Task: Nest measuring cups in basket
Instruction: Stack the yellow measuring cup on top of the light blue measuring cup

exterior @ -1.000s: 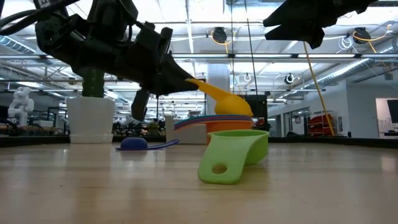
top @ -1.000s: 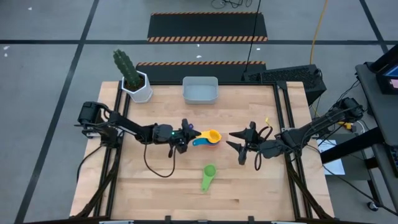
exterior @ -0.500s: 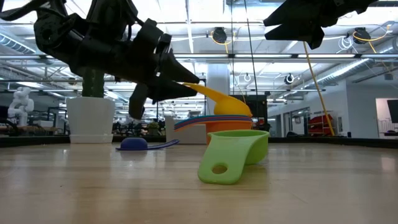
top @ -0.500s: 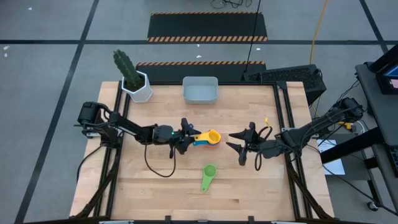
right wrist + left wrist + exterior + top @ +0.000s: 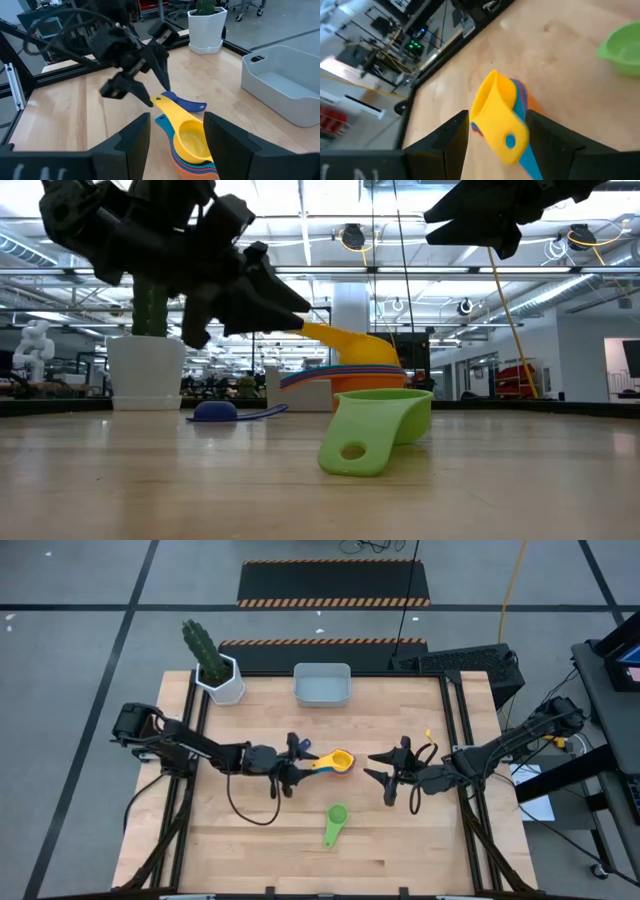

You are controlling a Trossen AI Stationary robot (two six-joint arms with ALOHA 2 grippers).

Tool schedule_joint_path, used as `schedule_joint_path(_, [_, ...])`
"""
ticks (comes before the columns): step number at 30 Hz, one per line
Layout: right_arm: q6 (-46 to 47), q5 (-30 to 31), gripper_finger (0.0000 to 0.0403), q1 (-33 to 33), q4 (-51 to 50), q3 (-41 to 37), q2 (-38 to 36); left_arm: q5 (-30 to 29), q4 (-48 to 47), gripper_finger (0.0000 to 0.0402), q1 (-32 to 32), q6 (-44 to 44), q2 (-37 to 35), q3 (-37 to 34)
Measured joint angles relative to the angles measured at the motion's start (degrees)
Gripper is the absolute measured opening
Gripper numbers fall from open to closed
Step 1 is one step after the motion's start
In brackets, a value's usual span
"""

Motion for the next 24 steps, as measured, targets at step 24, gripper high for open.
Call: schedule_joint_path(24, [0.2, 0.0, 0.0176, 0.0, -0.9, 0.0, 0.0, -1.4, -9.5, 0.0203, 0.8, -38.1, -7.1, 0.1])
